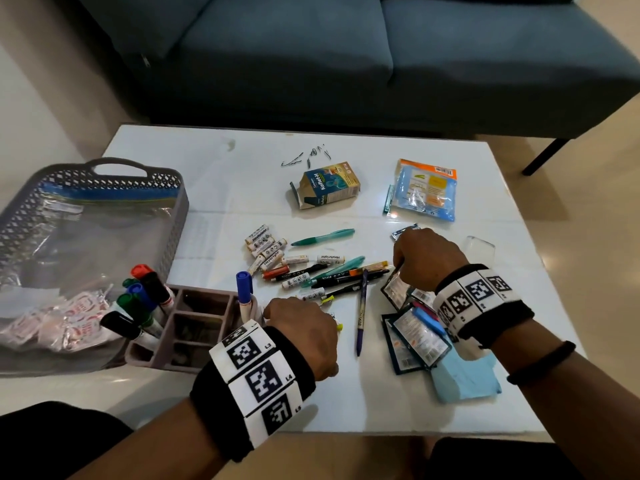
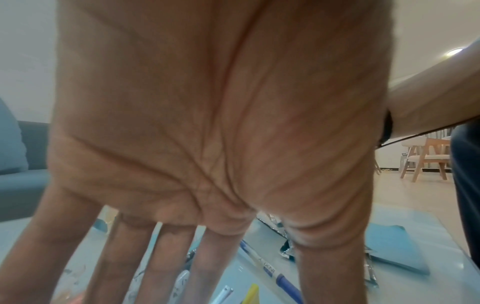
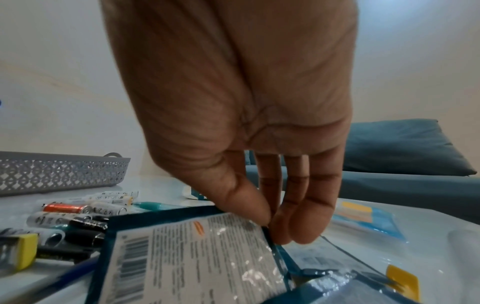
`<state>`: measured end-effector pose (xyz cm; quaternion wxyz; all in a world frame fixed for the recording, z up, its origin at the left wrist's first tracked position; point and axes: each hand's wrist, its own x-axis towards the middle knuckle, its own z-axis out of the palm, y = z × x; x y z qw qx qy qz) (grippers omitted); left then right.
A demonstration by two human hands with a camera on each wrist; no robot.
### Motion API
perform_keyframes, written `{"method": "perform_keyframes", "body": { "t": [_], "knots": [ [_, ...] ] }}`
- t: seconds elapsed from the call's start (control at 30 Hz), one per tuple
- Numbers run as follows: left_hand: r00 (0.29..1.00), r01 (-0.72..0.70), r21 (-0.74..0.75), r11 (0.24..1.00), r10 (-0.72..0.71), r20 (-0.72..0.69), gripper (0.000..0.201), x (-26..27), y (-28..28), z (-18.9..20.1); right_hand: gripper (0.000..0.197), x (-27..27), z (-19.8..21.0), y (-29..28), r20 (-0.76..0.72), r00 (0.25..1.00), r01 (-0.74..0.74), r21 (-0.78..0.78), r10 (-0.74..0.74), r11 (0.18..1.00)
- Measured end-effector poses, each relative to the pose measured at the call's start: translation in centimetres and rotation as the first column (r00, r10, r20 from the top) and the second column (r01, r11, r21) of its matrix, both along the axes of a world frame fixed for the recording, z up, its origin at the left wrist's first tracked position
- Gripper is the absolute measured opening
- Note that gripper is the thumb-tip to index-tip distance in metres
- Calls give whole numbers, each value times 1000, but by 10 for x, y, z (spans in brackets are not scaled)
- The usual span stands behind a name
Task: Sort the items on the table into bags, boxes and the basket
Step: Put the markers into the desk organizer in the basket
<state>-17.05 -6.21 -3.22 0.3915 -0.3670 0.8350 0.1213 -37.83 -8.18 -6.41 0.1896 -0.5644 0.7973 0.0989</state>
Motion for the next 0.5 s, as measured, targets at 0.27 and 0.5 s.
{"method": "perform_keyframes", "body": {
  "t": [0.27,0.5],
  "knots": [
    [1000,13,-9,1000,-13,14,46,0,-1,3,35,10,-7,-7,220,962,-125,-184,165,975],
    [1000,15,0,1000,-15,22,52,0,-2,4,16,31,-20,-9,180,927,-308,-134,328,942]
  ]
}}
